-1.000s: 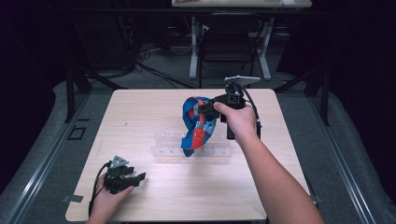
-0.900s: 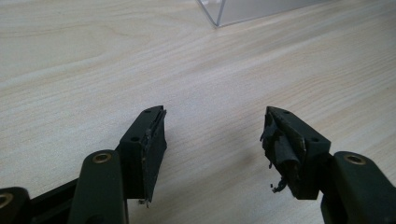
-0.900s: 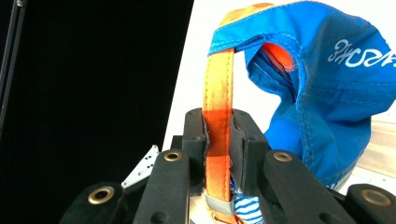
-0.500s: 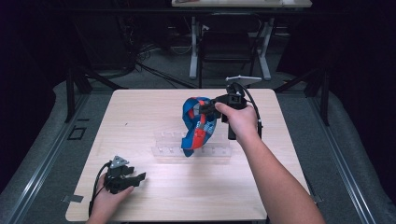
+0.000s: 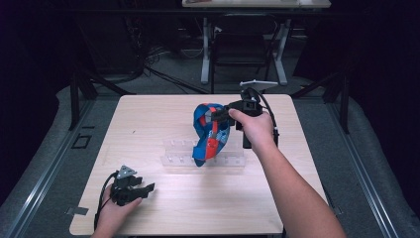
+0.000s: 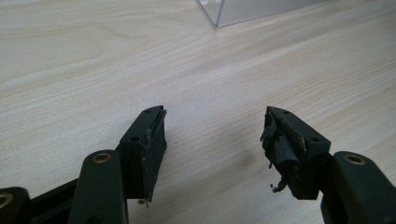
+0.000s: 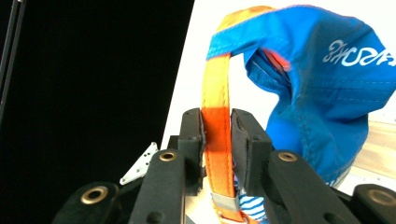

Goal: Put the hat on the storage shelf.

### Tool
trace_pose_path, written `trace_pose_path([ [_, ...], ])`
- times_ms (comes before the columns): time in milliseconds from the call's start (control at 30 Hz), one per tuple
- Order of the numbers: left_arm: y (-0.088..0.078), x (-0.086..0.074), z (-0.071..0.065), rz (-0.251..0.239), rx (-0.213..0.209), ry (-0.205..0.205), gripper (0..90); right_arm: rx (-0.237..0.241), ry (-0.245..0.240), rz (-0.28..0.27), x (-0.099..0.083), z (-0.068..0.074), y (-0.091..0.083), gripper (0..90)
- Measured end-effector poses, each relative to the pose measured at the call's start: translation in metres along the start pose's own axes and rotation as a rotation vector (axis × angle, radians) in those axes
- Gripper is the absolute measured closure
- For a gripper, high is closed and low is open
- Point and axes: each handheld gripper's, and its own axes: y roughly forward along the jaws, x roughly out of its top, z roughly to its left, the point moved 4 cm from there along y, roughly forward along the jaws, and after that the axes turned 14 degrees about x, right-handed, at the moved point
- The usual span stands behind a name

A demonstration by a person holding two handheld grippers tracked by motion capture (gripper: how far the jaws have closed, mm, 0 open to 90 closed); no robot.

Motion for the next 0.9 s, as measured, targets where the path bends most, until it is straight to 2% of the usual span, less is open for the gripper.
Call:
trace_pose_path([
  [100, 0.0, 0.0, 0.0, 0.0, -0.001, 0.001, 39.2, -0.002, -0.004, -0.004, 0.0, 0.0, -0.001, 70.6],
  [133, 0.0, 0.0, 0.0, 0.0, -0.002, 0.003, 39.2, -0.01, -0.009, -0.002, 0.0, 0.0, -0.002, 66.8],
  [200, -0.001, 0.0, 0.0, 0.019, -0.008, 0.009, 39.2, -0.026, -0.017, -0.01, 0.0, 0.0, -0.003, 64.8],
  [433, 0.0, 0.001, -0.001, 0.01, -0.009, 0.005, 39.2, -0.051, -0.044, 0.007, -0.002, 0.0, -0.006, 59.5],
  [700, 0.0, 0.001, -0.001, 0.009, -0.008, 0.009, 39.2, -0.078, -0.085, -0.016, -0.003, 0.0, -0.009, 51.9],
  [733, 0.0, 0.001, -0.001, 0.008, -0.007, 0.01, 39.2, -0.084, -0.105, -0.019, -0.003, -0.001, -0.011, 47.8],
  [800, 0.0, 0.001, -0.002, 0.01, -0.008, 0.011, 39.2, -0.096, -0.128, -0.028, -0.004, -0.002, -0.012, 46.2],
  [900, 0.001, 0.001, -0.002, 0.009, -0.007, 0.013, 39.2, -0.11, -0.14, -0.037, -0.005, -0.003, -0.015, 44.2],
])
